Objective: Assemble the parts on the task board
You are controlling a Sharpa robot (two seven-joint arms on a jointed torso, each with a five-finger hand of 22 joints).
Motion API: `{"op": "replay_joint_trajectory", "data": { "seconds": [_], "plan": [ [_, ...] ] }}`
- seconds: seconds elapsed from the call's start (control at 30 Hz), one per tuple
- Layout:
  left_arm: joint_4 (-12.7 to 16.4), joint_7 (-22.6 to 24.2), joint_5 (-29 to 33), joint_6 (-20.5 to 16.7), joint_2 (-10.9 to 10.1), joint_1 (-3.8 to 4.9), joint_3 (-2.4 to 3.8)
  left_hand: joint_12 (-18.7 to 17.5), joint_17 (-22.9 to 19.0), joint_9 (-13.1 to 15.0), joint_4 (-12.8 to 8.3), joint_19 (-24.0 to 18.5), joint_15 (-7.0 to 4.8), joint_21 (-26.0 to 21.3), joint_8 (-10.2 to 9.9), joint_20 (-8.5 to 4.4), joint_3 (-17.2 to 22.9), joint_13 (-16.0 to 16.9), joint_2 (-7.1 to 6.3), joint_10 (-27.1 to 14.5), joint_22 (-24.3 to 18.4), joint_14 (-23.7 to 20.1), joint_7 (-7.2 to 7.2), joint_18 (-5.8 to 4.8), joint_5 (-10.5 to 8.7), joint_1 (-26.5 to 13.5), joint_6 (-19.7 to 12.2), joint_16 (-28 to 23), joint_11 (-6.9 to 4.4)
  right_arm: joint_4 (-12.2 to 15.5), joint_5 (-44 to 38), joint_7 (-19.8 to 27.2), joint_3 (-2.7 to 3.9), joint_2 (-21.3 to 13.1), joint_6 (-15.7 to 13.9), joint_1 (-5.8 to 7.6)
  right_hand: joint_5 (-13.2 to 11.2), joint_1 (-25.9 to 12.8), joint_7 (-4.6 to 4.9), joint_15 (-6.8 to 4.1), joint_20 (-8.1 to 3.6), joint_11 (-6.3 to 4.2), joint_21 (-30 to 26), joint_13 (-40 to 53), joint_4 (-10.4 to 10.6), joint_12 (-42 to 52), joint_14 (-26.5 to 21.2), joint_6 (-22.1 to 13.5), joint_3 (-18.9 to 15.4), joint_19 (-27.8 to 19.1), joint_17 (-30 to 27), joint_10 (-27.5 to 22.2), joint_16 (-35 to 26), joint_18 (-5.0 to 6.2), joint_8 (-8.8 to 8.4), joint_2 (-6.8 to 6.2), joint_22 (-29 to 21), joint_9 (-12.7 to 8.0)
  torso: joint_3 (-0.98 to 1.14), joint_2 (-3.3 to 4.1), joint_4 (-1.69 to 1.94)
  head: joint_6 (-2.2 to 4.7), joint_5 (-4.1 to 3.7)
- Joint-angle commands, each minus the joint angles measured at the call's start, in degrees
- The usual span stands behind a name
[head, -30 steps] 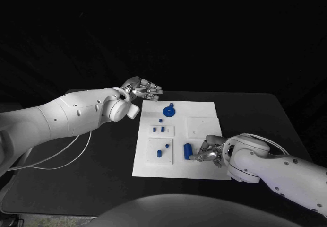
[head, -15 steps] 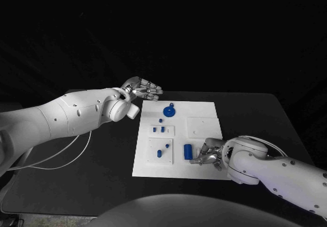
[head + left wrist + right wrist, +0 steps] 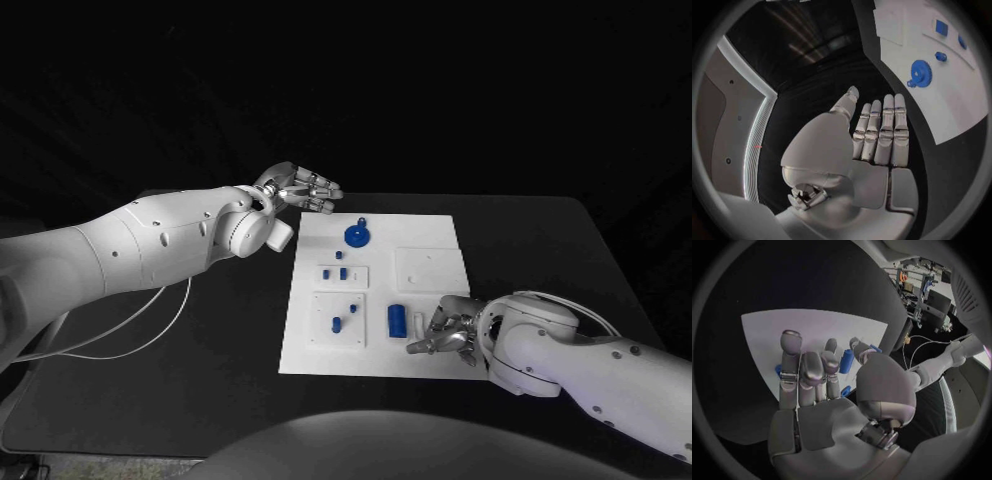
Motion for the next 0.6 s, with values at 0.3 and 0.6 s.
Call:
{"op": "replay_joint_trajectory", "data": {
  "seconds": [0.3, 0.6],
  "plan": [
    [0.1, 0.7, -0.2, 0.2, -0.1, 0.00, 0.03, 0.1, 0.1, 0.0, 0.1, 0.4, 0.06, 0.2, -0.2, 0.05, -0.1, -0.1, 0.19, -0.4, -0.2, -0.3, -0.05, -0.11, -0.12, 0.1, -0.3, -0.3, 0.01, 0.9, 0.1, 0.7, 5.92, -6.6, 0.4, 0.06, -0.1, 0.9, -0.03, -0.16, -0.29, 0.07, 0.6, 0.3, 0.4, 0.7, 0.3, 0.4, 1.5, 2.5, 0.2, 0.7, 0.5, -0.76, 0.01, -0.09, 0.3, 0.4, -0.01, -0.07, -0.08, 0.00, -1.37],
    [0.1, 0.8, -0.2, 0.1, -0.1, 0.00, 0.03, 0.1, 0.1, 0.0, 0.2, 0.5, 0.05, 0.2, -0.2, 0.04, -0.1, -0.1, 0.20, -0.4, -0.2, -0.3, -0.04, -0.12, -0.12, 0.1, -0.3, -0.3, 0.00, -3.6, -2.0, 1.2, 6.97, -8.3, 0.4, 0.00, -0.1, 0.7, -0.06, -0.18, -0.34, 0.03, 0.5, 0.5, -0.9, 1.0, 0.3, -0.3, 4.9, 2.5, 0.2, 0.7, 0.5, -0.76, -0.06, 0.03, 0.5, 0.2, 0.10, 0.07, -0.04, 0.00, -1.80]
  ]
}}
